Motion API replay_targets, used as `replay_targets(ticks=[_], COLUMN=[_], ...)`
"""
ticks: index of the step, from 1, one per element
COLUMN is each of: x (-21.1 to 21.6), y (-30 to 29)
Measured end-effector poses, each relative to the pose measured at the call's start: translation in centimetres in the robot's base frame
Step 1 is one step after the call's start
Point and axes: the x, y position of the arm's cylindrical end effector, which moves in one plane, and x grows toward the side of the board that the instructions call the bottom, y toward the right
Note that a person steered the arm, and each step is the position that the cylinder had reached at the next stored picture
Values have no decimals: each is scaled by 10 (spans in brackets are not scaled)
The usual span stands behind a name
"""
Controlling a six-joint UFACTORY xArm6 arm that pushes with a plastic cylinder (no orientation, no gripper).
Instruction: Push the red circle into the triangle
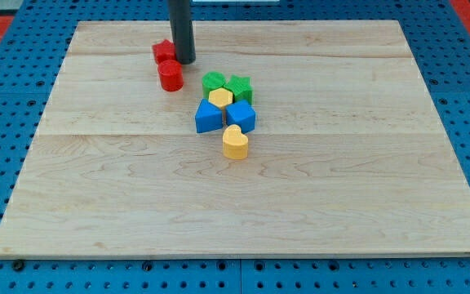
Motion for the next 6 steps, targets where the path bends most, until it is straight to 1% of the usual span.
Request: replay_targets(ticks=[1,2,3,4,5,6], x=[-4,29,63,88,70,69], y=[-20,-25,10,38,-7,-62])
